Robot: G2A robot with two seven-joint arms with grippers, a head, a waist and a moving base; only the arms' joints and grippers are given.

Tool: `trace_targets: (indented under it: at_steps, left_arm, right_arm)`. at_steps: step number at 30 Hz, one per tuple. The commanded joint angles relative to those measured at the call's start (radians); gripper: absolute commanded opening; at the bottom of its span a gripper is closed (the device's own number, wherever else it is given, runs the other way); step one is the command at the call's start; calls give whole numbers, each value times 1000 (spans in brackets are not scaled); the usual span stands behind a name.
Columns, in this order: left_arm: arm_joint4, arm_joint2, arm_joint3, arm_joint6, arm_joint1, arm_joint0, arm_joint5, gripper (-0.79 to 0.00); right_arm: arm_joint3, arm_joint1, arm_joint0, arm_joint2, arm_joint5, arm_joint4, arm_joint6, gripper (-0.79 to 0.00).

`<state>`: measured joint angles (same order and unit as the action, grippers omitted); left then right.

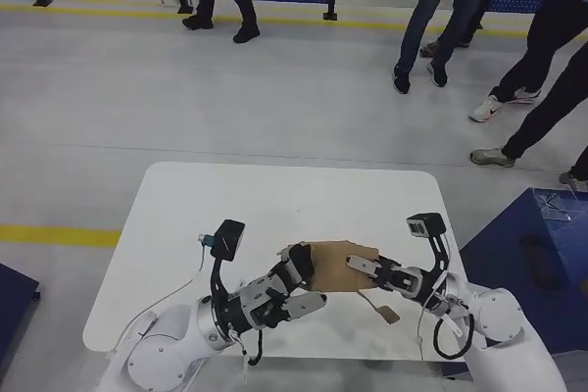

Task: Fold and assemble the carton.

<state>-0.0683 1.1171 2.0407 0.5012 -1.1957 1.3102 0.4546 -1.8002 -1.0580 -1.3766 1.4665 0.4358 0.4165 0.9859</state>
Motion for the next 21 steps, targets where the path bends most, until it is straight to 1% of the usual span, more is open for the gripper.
trace_targets:
  at_steps: [1, 6, 9, 12, 15, 16, 17, 19, 21]
  left_arm:
    - [-5, -12, -5, 1, -1, -1, 4, 0]
    - [-16, -21, -25, -7, -3, -13, -15, 0]
    - [-14, -6, -17, -21, -3, -12, -10, 0]
    - [-20, 24, 7, -32, 1, 4, -2, 0]
    - [-15, 75, 32, -47, 7, 33, 4, 0]
    - [-15, 100, 38, -50, 11, 47, 4, 0]
    - [-12, 112, 41, -53, 12, 54, 6, 0]
    - [-6, 154, 41, -59, 17, 77, 8, 0]
    - [-5, 176, 36, -59, 19, 90, -1, 0]
  right_arm:
    - [-2, 0, -4, -6, 0, -4, 0, -785]
    - [-1, 1, -5, -7, -3, 11, -2, -785]
    - [8, 2, 0, 3, -20, 50, -5, -785]
    - [24, 3, 10, 12, -51, 113, 3, -785]
    - [55, 3, 28, 19, -99, 211, 26, -785]
    - [69, 2, 37, 19, -132, 280, 46, -785]
    - [76, 2, 43, 20, -149, 314, 56, -785]
    - [95, 2, 61, 25, -207, 419, 111, -785]
    - [106, 3, 69, 34, -229, 467, 143, -785]
